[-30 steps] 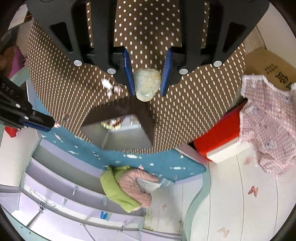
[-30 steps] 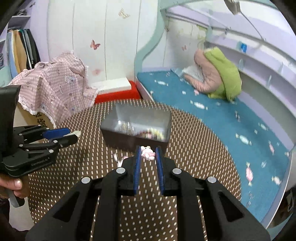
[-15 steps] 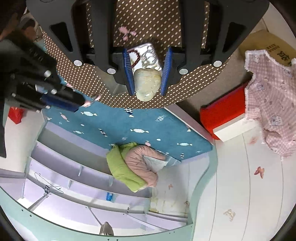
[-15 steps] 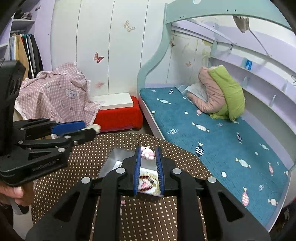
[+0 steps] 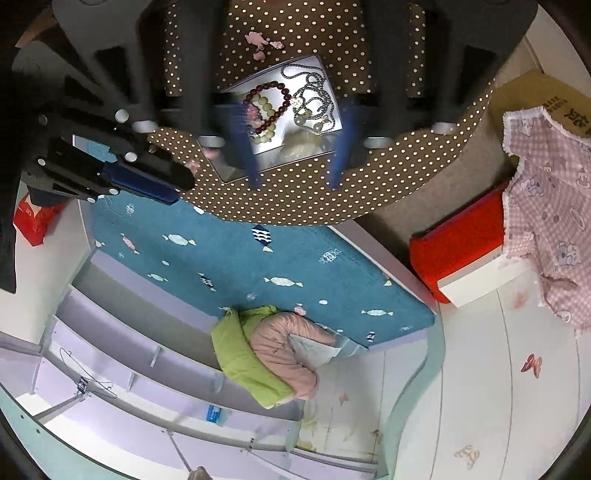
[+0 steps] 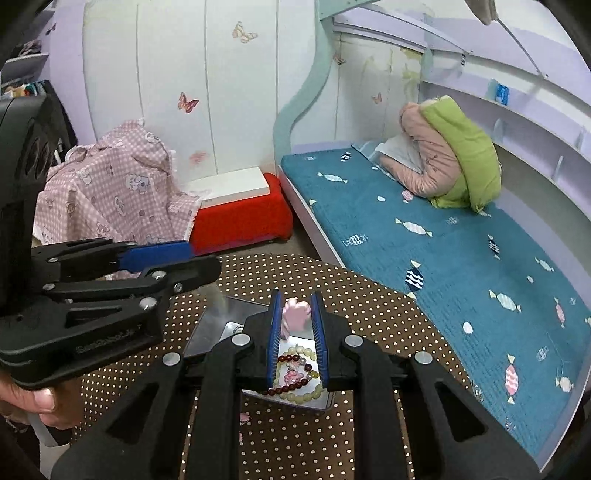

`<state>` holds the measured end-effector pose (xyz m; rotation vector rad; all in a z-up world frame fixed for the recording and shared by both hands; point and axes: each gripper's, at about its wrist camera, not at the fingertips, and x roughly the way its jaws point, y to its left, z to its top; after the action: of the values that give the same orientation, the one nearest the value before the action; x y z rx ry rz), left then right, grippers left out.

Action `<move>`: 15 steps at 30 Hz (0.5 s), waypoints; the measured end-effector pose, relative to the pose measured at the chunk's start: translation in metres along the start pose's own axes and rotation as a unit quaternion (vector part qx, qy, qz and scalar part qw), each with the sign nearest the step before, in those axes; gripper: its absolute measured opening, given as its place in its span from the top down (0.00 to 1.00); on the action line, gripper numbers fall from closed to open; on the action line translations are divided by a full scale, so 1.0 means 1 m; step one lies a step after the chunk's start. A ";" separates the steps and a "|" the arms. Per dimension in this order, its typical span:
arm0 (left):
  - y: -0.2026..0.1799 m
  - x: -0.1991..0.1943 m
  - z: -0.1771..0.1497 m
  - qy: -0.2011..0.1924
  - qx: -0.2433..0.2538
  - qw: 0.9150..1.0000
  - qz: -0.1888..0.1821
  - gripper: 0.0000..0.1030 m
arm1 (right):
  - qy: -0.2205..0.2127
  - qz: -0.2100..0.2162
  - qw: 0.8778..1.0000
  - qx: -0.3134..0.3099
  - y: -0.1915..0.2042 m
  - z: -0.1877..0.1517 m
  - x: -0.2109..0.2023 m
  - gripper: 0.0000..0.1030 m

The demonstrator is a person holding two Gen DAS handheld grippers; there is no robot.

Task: Organize jewelry
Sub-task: 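Carry jade pendant and pink charm into the grey box and open both tools, then withdraw both tools from the grey box back over the remaining charms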

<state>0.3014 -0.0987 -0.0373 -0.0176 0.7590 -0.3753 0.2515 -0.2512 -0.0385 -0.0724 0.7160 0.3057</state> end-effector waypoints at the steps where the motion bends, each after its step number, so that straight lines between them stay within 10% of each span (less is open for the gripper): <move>1: 0.001 -0.003 -0.001 -0.008 -0.002 1.000 0.006 0.23 | -0.001 0.001 1.000 0.002 -0.001 0.000 0.000 0.85; 5: 0.005 -0.017 -0.004 -0.030 0.006 0.999 0.029 0.13 | -0.005 -0.001 1.000 0.014 -0.006 0.000 -0.002 0.69; 10: 0.015 -0.039 -0.008 -0.052 -0.006 0.998 0.046 0.09 | -0.031 -0.013 0.998 0.050 -0.017 -0.005 -0.012 0.08; 15: 0.019 -0.066 -0.022 -0.072 -0.011 0.995 0.060 0.08 | -0.041 -0.016 0.997 0.065 -0.017 -0.010 -0.023 0.07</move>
<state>0.2490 -0.0555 -0.0119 -0.0191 0.6178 -0.2475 0.2338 -0.2747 -0.0318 0.0508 0.6518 0.2299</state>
